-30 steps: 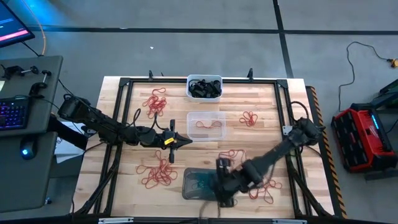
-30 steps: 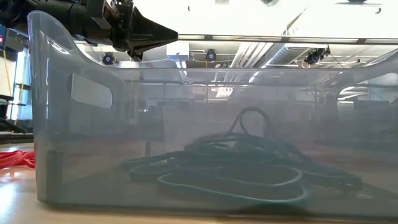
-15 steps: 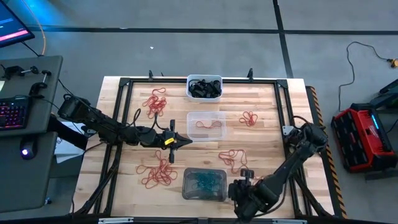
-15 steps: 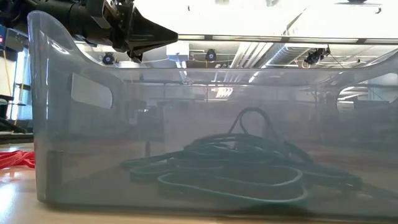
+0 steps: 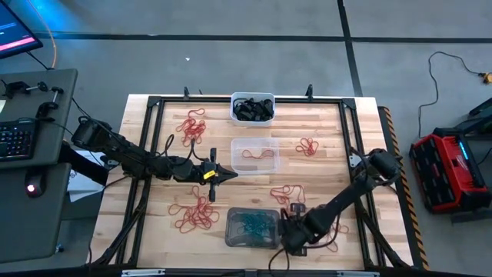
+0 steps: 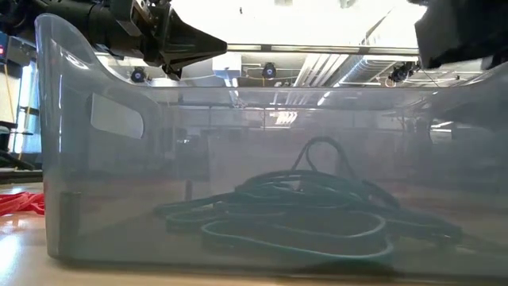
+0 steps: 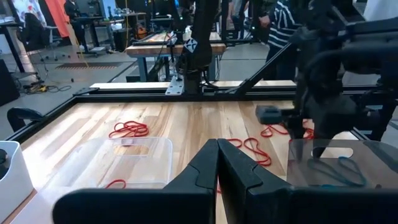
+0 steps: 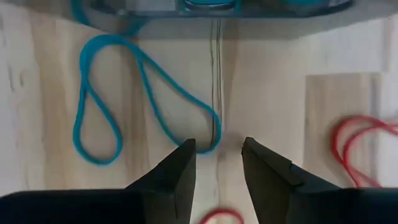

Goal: Sort rubber bands into baskets
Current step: Put the blue rubber band into the black bin

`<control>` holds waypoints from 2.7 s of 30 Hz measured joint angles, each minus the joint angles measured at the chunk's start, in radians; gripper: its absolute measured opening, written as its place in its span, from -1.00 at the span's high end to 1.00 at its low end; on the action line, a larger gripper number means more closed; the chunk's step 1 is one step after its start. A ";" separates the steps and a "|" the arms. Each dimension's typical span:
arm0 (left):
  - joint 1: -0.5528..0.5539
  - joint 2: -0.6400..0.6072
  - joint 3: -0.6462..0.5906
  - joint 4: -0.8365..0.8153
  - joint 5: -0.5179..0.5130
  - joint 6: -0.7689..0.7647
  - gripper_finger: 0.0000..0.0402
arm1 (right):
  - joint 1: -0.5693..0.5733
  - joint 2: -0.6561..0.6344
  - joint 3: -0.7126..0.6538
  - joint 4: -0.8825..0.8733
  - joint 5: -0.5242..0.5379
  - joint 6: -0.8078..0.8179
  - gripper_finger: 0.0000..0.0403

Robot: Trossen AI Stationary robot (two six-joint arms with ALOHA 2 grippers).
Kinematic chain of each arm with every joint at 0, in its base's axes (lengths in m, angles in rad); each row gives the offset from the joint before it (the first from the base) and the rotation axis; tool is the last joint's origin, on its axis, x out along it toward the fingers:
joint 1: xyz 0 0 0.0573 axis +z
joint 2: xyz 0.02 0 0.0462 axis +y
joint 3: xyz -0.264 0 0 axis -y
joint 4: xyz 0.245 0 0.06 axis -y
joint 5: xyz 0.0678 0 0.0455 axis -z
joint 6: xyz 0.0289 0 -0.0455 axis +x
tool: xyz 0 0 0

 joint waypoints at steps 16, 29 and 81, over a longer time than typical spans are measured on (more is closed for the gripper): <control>0.000 0.000 0.000 0.000 0.000 -0.009 1.00 | -0.007 -0.001 -0.001 -0.039 0.000 -0.010 0.96; 0.002 0.000 0.000 0.006 0.000 -0.016 1.00 | 0.109 -0.049 0.196 -0.458 0.339 0.190 1.00; 0.002 0.000 0.002 0.008 0.027 -0.016 1.00 | -0.117 -0.049 0.248 0.050 0.098 -0.386 1.00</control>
